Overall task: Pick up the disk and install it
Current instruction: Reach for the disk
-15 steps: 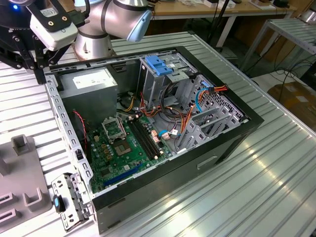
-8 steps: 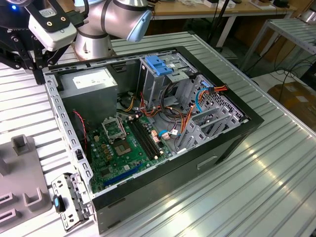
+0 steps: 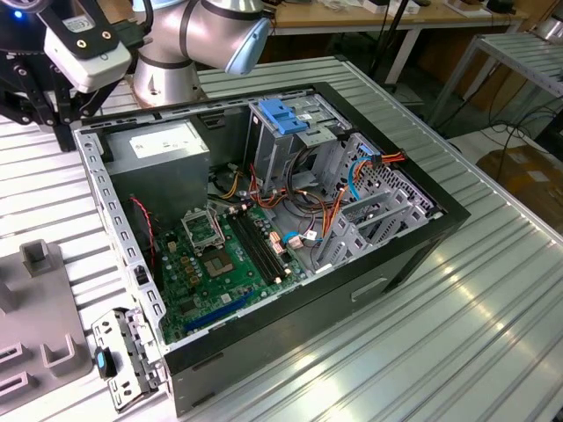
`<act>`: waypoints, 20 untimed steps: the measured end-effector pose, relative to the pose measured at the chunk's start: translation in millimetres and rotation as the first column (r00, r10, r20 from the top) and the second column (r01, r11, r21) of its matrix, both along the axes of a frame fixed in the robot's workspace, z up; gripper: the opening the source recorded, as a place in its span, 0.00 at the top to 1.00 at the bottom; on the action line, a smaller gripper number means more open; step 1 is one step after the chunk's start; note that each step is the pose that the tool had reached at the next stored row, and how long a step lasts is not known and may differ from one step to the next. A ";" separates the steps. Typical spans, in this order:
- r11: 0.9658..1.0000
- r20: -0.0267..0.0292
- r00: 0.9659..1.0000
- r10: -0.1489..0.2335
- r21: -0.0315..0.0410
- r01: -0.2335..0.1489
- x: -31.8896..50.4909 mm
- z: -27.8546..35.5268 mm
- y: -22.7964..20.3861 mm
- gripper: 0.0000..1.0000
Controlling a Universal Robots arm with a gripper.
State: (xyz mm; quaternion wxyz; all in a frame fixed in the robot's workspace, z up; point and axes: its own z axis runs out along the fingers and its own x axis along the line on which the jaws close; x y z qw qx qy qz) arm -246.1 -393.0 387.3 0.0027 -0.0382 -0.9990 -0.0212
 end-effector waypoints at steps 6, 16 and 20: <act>1.000 -0.003 1.000 0.000 0.000 0.000 -2.5 -0.6 0.0 0.89; 1.000 -0.008 1.000 0.000 0.000 0.000 -7.7 -1.8 0.1 0.89; 1.000 -0.010 1.000 0.000 0.000 0.000 -9.8 -2.2 0.1 0.89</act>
